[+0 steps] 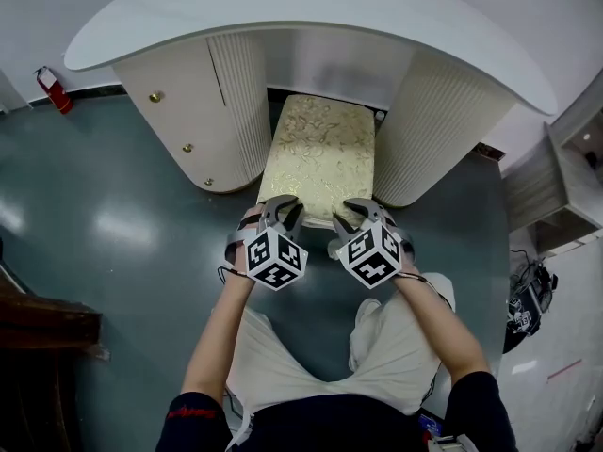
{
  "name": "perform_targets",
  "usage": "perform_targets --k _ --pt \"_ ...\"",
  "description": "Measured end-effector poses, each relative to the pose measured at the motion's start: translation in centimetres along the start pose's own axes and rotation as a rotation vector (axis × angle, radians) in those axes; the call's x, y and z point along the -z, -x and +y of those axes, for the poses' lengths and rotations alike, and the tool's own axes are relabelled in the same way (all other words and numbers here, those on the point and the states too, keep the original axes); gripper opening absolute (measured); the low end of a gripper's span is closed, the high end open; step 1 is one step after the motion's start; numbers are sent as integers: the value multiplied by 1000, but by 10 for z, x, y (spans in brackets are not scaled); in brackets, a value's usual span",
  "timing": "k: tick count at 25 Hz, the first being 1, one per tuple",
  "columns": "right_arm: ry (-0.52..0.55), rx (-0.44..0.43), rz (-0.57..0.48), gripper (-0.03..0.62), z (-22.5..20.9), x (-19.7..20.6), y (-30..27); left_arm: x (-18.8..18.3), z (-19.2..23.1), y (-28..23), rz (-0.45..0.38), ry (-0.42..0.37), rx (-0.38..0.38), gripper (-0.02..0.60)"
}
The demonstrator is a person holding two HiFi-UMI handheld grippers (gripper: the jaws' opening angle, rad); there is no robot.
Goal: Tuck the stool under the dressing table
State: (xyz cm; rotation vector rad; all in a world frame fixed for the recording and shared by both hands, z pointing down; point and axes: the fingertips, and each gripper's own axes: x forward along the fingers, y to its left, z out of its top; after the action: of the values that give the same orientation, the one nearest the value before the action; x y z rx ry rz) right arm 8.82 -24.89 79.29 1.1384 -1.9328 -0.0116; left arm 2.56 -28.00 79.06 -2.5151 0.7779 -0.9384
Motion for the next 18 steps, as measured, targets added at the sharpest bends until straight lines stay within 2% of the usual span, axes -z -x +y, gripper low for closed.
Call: perform_targets --k 14,18 --pt "58 38 37 139 -19 -4 -18 -2 15 -20 16 -20 -12 69" --pt "63 54 46 138 -31 -4 -24 -6 22 -30 10 2 -23 69"
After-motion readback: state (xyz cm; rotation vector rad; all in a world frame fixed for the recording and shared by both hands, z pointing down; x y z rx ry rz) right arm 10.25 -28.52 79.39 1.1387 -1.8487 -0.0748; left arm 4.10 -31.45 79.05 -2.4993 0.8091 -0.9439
